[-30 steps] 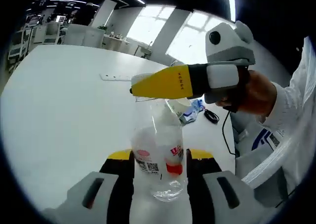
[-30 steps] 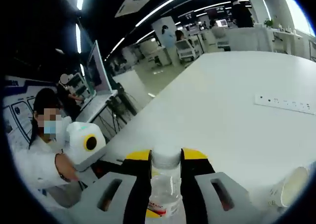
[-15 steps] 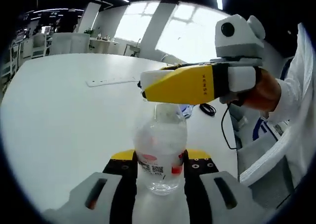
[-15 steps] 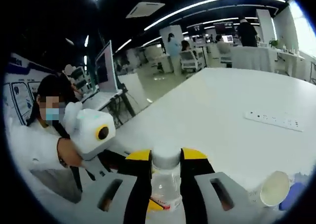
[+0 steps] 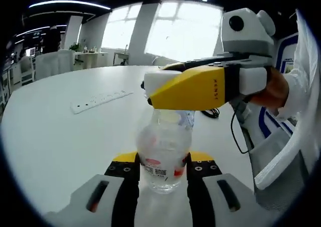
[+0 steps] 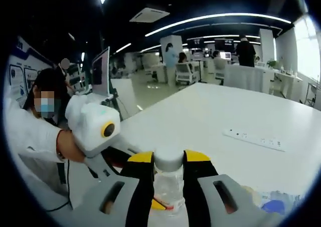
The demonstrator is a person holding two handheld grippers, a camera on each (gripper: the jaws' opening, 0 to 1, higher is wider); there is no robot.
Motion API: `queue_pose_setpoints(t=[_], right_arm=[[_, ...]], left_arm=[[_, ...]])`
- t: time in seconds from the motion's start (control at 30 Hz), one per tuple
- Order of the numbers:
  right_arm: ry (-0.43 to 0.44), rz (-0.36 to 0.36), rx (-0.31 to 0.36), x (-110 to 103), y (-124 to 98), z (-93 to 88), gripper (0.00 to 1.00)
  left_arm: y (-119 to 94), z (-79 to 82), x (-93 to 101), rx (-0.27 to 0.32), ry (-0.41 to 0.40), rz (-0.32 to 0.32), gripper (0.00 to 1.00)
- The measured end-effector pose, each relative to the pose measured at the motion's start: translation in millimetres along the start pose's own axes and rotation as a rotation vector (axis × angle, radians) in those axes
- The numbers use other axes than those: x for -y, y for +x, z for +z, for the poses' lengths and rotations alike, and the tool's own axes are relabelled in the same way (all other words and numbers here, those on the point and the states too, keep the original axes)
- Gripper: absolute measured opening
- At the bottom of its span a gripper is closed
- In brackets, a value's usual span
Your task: Arrange the tabletop items into an orderly group along one side of the table until the central work area is clear of visible clutter.
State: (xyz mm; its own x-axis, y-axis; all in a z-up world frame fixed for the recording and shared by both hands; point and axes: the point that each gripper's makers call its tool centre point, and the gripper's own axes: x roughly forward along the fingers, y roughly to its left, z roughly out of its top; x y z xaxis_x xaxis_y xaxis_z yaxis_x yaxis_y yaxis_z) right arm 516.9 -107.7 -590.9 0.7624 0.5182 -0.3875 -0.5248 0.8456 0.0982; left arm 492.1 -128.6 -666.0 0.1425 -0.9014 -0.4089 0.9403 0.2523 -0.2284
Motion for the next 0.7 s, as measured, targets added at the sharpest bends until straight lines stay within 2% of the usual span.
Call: queue_pose_setpoints(t=[0.33,0.7], right_arm=[[-0.091,-0.049,0.036,16.7,-6.2,6.5,0.18],[-0.157,-0.092,0.029,30.0,-6.5,2.6,0.19]], left_arm=[[18.9,15.6,-12.1,0.019,0.136,0.026,0.35],[35.2,19.4,-18.3,0.033,0.16,0.025,0.36]])
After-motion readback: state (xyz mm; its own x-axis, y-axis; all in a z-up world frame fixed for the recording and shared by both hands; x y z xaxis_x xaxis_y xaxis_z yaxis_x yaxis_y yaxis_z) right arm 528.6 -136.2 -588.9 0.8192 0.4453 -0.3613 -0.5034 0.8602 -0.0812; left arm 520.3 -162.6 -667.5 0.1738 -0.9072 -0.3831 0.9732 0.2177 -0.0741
